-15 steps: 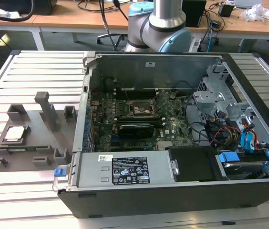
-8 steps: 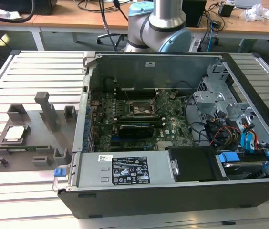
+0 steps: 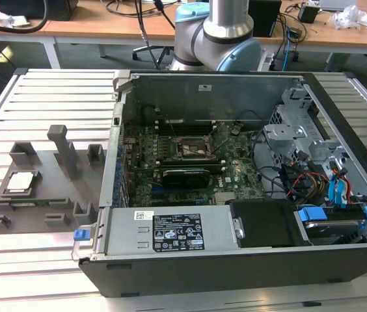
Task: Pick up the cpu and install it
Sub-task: 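Pick up the cpu and move it towards the insertion slot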
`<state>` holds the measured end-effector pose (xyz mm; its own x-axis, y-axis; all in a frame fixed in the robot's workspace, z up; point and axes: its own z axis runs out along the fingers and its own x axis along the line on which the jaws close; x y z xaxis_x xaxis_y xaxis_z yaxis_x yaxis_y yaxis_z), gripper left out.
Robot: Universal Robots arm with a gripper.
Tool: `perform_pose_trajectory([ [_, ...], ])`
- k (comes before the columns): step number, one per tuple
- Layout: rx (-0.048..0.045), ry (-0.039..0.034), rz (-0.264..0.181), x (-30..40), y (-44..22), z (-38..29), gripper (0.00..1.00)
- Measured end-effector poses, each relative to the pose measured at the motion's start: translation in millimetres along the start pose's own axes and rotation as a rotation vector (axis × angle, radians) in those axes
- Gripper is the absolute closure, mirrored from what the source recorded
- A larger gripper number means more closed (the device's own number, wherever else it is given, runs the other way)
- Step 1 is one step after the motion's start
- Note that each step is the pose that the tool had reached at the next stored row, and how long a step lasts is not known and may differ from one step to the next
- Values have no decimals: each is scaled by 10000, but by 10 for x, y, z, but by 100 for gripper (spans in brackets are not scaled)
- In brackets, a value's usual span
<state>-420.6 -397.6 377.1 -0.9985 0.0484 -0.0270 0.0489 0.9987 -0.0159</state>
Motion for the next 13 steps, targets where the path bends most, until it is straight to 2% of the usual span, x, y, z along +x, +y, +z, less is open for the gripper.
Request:
perform_pose_trajectory([
  [13, 0, 0, 0, 2, 1, 66, 34],
])
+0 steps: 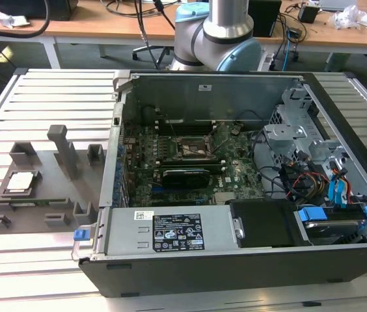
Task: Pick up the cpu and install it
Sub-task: 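Pick up the cpu and move it towards the insertion slot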
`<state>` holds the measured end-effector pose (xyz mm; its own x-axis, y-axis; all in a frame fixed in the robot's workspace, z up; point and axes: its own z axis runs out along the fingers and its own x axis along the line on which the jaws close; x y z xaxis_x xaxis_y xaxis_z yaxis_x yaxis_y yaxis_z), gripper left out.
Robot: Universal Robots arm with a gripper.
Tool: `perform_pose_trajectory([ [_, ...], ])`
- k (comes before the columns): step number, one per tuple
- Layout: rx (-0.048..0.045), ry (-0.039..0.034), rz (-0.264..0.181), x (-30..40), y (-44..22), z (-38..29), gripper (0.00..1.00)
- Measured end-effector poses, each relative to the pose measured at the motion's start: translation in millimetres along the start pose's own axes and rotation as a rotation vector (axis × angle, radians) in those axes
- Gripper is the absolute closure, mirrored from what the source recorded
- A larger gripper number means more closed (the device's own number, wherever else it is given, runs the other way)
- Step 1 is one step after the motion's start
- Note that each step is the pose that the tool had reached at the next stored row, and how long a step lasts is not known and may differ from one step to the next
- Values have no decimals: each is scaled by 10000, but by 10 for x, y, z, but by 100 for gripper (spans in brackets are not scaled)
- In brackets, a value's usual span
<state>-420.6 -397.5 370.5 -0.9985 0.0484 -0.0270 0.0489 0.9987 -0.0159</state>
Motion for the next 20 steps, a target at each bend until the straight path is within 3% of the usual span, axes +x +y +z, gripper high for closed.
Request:
perform_pose_trajectory([
  [20, 1, 0, 0, 2, 1, 73, 34],
])
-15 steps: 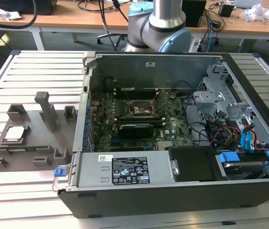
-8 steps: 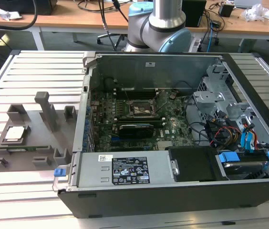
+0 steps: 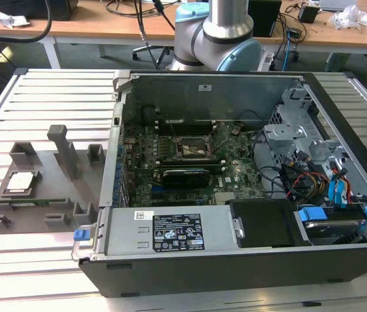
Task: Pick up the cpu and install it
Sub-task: 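Pick up the cpu and move it towards the insertion slot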
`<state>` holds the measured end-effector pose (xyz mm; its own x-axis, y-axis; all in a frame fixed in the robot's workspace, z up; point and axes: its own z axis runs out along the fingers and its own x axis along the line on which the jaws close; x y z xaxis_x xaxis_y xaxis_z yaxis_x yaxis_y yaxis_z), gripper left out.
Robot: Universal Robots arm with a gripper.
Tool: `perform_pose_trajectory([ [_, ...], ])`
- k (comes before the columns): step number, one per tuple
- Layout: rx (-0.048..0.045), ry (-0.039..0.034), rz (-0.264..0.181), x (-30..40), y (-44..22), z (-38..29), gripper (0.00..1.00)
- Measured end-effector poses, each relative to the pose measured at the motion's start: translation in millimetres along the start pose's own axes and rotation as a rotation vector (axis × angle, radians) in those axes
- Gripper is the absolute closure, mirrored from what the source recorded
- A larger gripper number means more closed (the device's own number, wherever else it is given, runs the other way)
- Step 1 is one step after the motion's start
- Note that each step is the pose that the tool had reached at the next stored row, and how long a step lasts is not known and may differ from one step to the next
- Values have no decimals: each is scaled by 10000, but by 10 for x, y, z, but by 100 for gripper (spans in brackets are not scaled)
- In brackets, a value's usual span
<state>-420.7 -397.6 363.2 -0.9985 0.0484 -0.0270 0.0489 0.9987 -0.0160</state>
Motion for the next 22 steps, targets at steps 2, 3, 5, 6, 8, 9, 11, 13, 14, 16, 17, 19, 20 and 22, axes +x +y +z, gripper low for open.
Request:
perform_pose_trajectory([
  [2, 0, -1, 0, 0, 0, 12, 34],
  [3, -1, -1, 0, 1, 0, 19, 34],
  [5, 0, 0, 0, 1, 1, 33, 34],
  [6, 0, 0, 0, 1, 1, 37, 34],
  [8, 0, 1, 0, 1, 1, 44, 34],
  [9, 1, 0, 0, 1, 1, 48, 34],
  [11, 0, 0, 0, 2, 1, 58, 34],
  [13, 0, 0, 0, 2, 1, 66, 34],
  [14, 0, 0, 0, 2, 1, 70, 34],
  [16, 0, 0, 0, 2, 1, 81, 34],
  [17, 0, 0, 0, 2, 1, 86, 34],
  [19, 0, 1, 0, 2, 1, 93, 34],
  [20, 0, 0, 0, 2, 2, 96, 34],
  [22, -1, -1, 0, 3, 2, 111, 34],
])
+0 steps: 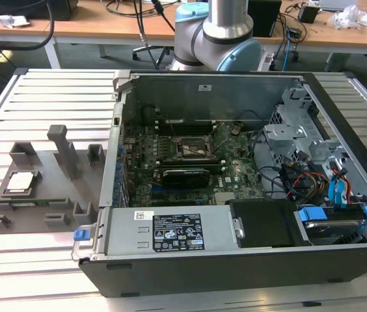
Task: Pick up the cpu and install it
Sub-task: 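Pick up the cpu and move it towards the insertion slot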
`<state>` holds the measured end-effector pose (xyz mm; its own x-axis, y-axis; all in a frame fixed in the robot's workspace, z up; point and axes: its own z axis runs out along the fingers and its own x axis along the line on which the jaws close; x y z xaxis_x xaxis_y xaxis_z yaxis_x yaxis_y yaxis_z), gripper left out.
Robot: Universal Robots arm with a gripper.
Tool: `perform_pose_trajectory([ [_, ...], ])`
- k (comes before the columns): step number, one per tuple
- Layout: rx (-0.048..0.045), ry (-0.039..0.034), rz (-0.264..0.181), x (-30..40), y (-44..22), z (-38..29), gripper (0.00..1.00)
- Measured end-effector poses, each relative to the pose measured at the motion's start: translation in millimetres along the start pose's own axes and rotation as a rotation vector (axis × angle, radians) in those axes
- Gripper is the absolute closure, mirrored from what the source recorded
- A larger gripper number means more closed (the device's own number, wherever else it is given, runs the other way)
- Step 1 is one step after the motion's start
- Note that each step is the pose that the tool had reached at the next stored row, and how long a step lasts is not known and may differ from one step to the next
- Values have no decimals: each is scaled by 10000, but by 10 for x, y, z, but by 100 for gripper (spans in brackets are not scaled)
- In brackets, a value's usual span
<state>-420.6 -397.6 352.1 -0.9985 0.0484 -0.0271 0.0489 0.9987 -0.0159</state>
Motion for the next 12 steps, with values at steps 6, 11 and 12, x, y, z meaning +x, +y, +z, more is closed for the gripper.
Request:
perform_pose_trajectory([
  [6, 1, 1, 0, 2, 1, 64, 34],
  [11, 1, 1, 0, 3, 2, 100, 34],
  [12, 0, 0, 0, 3, 2, 108, 34],
])
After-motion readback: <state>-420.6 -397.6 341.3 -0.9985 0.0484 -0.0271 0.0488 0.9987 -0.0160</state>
